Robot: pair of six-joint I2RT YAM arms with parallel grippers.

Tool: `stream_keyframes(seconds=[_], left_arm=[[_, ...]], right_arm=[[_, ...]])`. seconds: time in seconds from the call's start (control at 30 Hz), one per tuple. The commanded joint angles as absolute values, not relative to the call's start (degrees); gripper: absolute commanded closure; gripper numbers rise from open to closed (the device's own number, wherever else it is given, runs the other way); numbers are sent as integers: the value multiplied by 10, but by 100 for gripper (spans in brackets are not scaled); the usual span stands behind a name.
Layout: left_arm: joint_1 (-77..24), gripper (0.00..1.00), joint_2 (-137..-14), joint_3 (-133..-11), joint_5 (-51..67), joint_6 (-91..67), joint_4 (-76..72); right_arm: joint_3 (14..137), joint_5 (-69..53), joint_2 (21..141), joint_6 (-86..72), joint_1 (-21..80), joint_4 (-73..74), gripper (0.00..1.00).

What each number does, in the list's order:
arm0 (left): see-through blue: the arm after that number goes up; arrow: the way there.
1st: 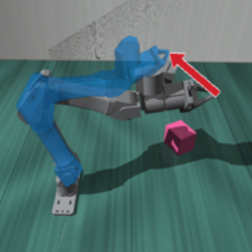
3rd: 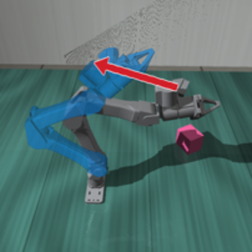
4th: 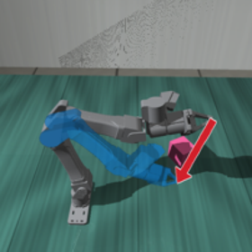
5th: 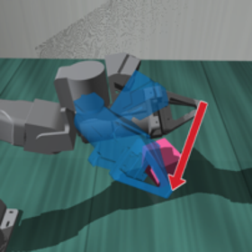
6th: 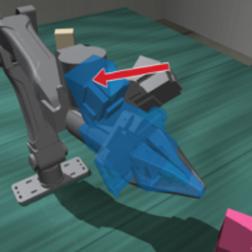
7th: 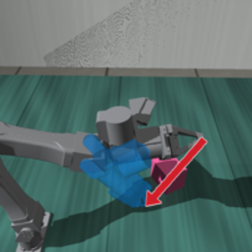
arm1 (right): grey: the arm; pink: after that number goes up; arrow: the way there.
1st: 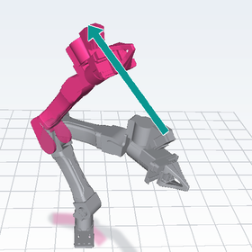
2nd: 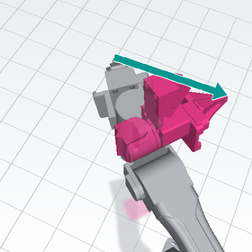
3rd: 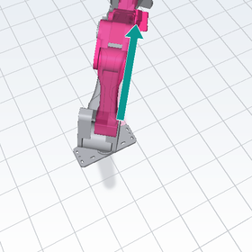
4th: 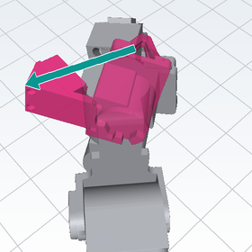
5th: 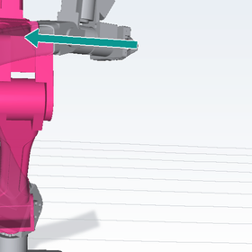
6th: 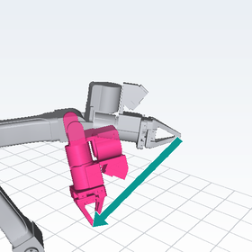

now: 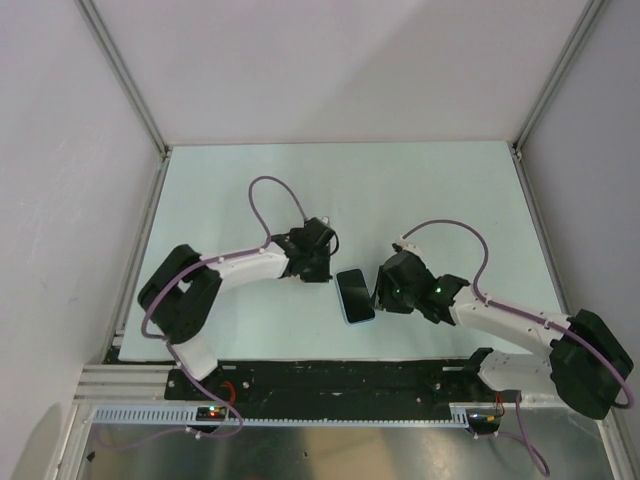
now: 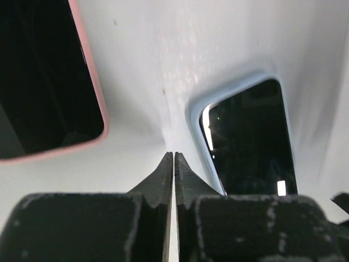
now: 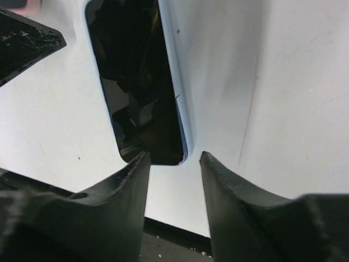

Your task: Put the phone into the phone case

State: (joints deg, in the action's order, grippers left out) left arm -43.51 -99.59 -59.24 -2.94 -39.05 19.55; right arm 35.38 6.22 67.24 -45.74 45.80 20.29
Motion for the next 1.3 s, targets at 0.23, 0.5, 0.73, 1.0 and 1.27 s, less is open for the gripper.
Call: stream_keyframes(seconds=[0.23, 0.5, 0.73, 1.0, 1.27], left_arm=[[-512, 82, -897, -511, -5, -453, 162], [-534, 80, -912, -504, 20, -464, 143], [-537, 79, -909, -492, 34, -471, 135], [-549, 79, -911, -485, 49, -477, 131], [-557, 78, -922, -482, 54, -480, 132]], right_arm=[[348, 83, 721, -484, 505, 200, 69], [348, 99, 751, -484, 515, 194, 70], [348, 104, 771, -483, 519, 190, 77], [348, 110, 797, -486, 533, 206, 89], [348, 109, 843, -490, 555, 210, 92]])
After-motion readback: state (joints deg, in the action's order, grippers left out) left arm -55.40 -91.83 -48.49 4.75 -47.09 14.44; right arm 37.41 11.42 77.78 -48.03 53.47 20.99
